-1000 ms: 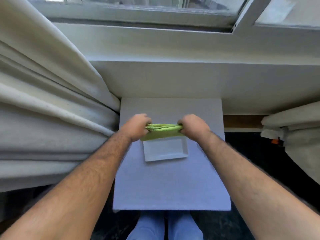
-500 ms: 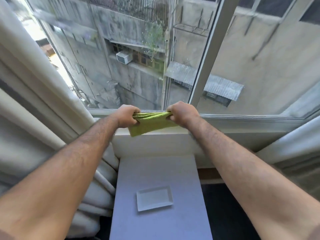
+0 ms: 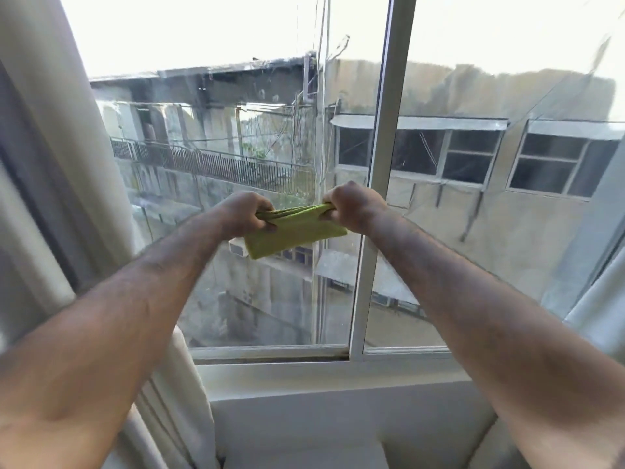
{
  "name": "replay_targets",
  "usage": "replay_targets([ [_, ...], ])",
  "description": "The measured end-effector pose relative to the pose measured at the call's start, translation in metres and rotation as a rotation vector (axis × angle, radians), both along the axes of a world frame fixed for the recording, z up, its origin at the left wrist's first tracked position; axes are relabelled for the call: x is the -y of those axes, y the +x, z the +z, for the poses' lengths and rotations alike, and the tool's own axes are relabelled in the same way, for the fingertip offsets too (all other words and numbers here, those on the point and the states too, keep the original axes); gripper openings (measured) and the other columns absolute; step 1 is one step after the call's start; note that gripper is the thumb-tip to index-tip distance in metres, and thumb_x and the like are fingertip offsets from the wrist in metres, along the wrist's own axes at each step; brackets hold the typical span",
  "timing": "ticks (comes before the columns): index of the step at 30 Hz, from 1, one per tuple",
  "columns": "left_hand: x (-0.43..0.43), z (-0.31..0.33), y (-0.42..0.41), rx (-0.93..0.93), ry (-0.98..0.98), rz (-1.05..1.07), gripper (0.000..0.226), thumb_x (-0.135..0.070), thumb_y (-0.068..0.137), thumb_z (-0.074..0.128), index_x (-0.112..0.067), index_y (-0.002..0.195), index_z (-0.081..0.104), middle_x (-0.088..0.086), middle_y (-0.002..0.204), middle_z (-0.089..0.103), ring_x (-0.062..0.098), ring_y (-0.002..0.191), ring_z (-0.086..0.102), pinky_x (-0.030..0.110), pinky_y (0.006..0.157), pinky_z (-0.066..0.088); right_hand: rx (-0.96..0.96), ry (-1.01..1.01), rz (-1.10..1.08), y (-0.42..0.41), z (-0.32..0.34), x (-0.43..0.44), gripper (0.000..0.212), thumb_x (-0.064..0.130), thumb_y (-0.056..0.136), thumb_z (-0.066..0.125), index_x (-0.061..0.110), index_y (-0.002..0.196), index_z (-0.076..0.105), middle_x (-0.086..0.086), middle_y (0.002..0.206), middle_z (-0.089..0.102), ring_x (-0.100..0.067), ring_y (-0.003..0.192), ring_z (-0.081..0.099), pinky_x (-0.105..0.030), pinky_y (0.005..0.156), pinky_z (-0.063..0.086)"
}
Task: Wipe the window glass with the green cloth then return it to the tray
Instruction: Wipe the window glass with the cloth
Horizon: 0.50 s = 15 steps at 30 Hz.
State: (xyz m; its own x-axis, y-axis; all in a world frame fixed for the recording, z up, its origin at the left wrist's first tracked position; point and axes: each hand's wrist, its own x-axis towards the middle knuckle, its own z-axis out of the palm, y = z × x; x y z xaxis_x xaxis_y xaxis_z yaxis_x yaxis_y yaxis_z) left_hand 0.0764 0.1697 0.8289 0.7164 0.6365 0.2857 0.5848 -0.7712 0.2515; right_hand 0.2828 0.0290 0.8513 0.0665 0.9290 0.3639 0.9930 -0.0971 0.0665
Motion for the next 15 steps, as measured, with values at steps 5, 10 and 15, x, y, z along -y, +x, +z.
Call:
replay_targets([
  [5,0.002,0.074,-0.007,-0.007,0.126,-0.039,0.020,-0.021,0.087,0.082,-0.020,0.105,0.075,-0.014,0.079,0.062,0.010,0.078,0.059,0.020,0.066,0.038,0.009,0.154,0.028,-0.008,0.060,0.006,0.023,0.029,0.101,0.071,0.013,0.115,0.078,-0.005,0.094,0.075,-0.018,0.077,0.062,-0.021,0.072,0.043],
  [10,0.010,0.115,-0.006,-0.031,0.173,-0.051,0.006,-0.021,0.090,0.078,-0.021,0.094,0.073,-0.008,0.078,0.064,0.012,0.073,0.060,0.020,0.062,0.040,0.045,0.230,0.070,-0.017,0.098,0.004,0.023,0.024,0.100,0.072,0.009,0.116,0.077,-0.008,0.097,0.078,-0.017,0.078,0.064,-0.026,0.072,0.049],
  [15,0.014,0.138,-0.007,-0.020,0.066,-0.052,0.008,-0.026,0.092,0.075,-0.028,0.100,0.072,-0.007,0.089,0.071,0.015,0.081,0.067,0.028,0.073,0.054,0.056,0.267,0.100,-0.020,0.113,-0.006,0.023,0.024,0.098,0.073,0.011,0.117,0.077,-0.008,0.099,0.080,-0.020,0.079,0.069,-0.024,0.069,0.043],
])
